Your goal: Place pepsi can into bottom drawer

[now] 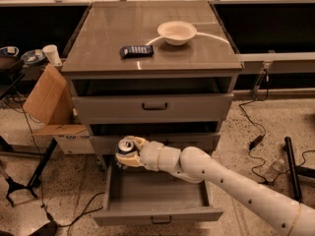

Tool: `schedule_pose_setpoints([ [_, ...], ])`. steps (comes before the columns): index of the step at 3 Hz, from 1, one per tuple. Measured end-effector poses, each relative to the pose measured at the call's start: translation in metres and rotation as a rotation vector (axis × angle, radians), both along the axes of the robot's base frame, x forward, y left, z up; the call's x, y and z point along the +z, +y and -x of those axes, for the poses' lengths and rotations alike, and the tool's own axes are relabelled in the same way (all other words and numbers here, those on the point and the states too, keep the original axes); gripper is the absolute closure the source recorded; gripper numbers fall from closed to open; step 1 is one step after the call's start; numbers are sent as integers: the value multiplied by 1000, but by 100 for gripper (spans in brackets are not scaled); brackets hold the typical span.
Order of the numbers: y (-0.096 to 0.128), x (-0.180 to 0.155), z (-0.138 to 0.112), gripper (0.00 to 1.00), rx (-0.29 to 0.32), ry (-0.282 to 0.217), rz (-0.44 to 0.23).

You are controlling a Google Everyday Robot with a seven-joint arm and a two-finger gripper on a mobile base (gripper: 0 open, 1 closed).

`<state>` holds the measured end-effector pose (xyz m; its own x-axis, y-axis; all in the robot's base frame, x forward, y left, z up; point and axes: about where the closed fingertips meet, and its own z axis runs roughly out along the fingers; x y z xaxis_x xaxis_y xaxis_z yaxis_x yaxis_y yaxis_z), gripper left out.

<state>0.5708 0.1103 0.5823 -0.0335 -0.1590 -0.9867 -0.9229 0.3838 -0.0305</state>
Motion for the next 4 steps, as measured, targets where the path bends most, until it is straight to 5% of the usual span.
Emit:
schedule_pose_setpoints([
  [1, 16, -21, -2, 100, 7, 9, -10],
  [4, 73, -170, 9, 100, 0, 85, 15],
])
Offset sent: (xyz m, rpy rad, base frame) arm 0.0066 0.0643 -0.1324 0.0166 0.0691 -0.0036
